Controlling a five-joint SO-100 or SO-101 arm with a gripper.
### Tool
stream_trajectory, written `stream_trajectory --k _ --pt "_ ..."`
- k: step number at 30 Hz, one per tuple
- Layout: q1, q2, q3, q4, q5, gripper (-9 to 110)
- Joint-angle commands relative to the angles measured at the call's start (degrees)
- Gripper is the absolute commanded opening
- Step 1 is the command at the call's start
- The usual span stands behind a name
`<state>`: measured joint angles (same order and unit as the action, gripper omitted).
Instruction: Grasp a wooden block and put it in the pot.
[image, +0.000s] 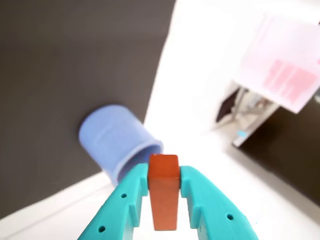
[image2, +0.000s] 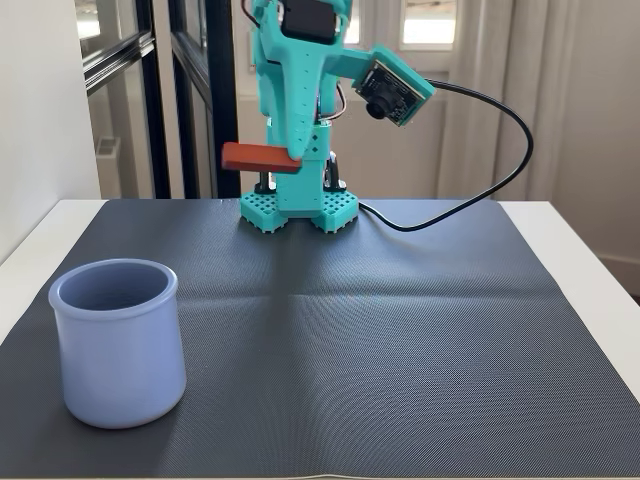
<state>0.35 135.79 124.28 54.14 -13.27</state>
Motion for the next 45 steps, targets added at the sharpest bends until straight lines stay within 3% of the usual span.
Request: stream_trajectory --k 1,12,33,45 --pt "3.4 3.2 0.4 -0.5 0.4 3" --pt "5.3 5.1 9.1 -10.7 2.3 5" --pt "12.6 -36.3 -24.3 -12.0 2.5 5" --pt "17.3 -42.2 -28.9 -12.0 2.5 5"
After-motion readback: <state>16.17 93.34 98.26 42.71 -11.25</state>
